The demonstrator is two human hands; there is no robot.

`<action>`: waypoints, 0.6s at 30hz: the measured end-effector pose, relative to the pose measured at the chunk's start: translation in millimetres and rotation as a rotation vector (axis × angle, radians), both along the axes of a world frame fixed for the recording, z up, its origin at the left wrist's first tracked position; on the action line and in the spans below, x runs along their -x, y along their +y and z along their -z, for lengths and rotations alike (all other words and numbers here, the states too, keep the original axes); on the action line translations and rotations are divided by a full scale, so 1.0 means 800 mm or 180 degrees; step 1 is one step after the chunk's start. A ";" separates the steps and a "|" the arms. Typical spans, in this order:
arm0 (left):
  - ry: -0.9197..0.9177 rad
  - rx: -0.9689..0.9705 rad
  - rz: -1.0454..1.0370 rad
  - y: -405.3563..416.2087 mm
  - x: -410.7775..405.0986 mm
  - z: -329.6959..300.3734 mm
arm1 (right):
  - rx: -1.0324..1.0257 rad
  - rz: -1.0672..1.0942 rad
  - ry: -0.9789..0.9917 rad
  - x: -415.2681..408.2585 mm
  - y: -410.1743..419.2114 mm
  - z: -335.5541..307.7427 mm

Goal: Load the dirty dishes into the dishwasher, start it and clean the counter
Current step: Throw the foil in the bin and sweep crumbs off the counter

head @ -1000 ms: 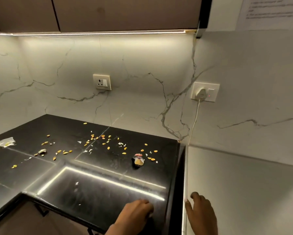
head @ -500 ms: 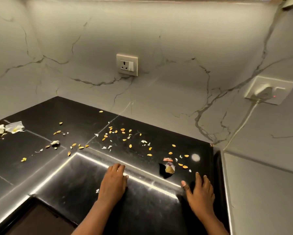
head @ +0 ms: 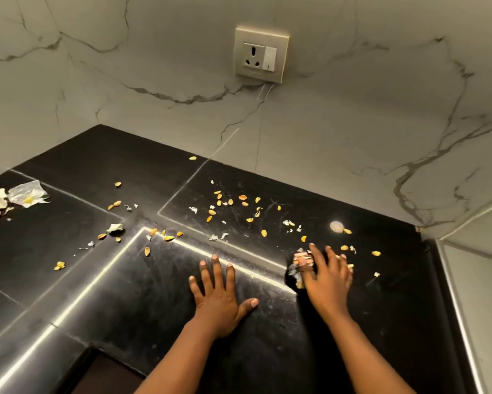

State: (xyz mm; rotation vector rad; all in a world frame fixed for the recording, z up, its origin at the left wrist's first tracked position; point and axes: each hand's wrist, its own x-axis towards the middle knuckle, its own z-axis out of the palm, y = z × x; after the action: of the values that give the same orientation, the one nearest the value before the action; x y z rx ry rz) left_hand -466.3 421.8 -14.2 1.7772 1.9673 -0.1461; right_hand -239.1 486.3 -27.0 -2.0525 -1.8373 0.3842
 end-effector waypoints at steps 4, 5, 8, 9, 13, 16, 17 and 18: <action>0.0080 0.0144 0.0028 0.000 0.001 -0.004 | -0.0131 -0.0837 -0.0199 0.083 -0.019 0.012; 0.0111 0.0171 0.0040 0.000 0.001 -0.005 | -0.0266 -0.1031 -0.0195 0.096 -0.023 0.014; 0.0089 0.0237 0.0067 0.002 0.002 -0.007 | -0.0730 -0.1354 0.0130 0.111 -0.029 0.008; 0.0064 0.0244 0.0079 0.004 0.003 -0.007 | -0.0791 -0.1386 0.0211 0.109 -0.030 0.003; -0.0097 0.0238 0.0073 0.002 0.007 -0.007 | -0.0870 -0.1334 0.0345 0.098 -0.020 -0.004; -0.0719 -0.0488 -0.0367 -0.003 0.012 0.002 | -0.0755 -0.0792 0.1218 0.098 -0.004 -0.014; -0.1158 -0.1033 -0.0736 -0.005 0.012 0.002 | -0.0651 -0.0617 0.1472 0.101 0.000 -0.021; -0.1713 -0.1500 -0.1136 -0.006 0.010 -0.002 | -0.0472 -0.0510 0.1725 0.105 0.004 -0.026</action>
State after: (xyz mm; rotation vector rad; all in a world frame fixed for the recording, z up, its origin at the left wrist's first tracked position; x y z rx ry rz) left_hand -474.7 417.2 -12.9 1.4621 1.9518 0.8832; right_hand -323.0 489.5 -6.6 -1.5129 -1.6330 0.7396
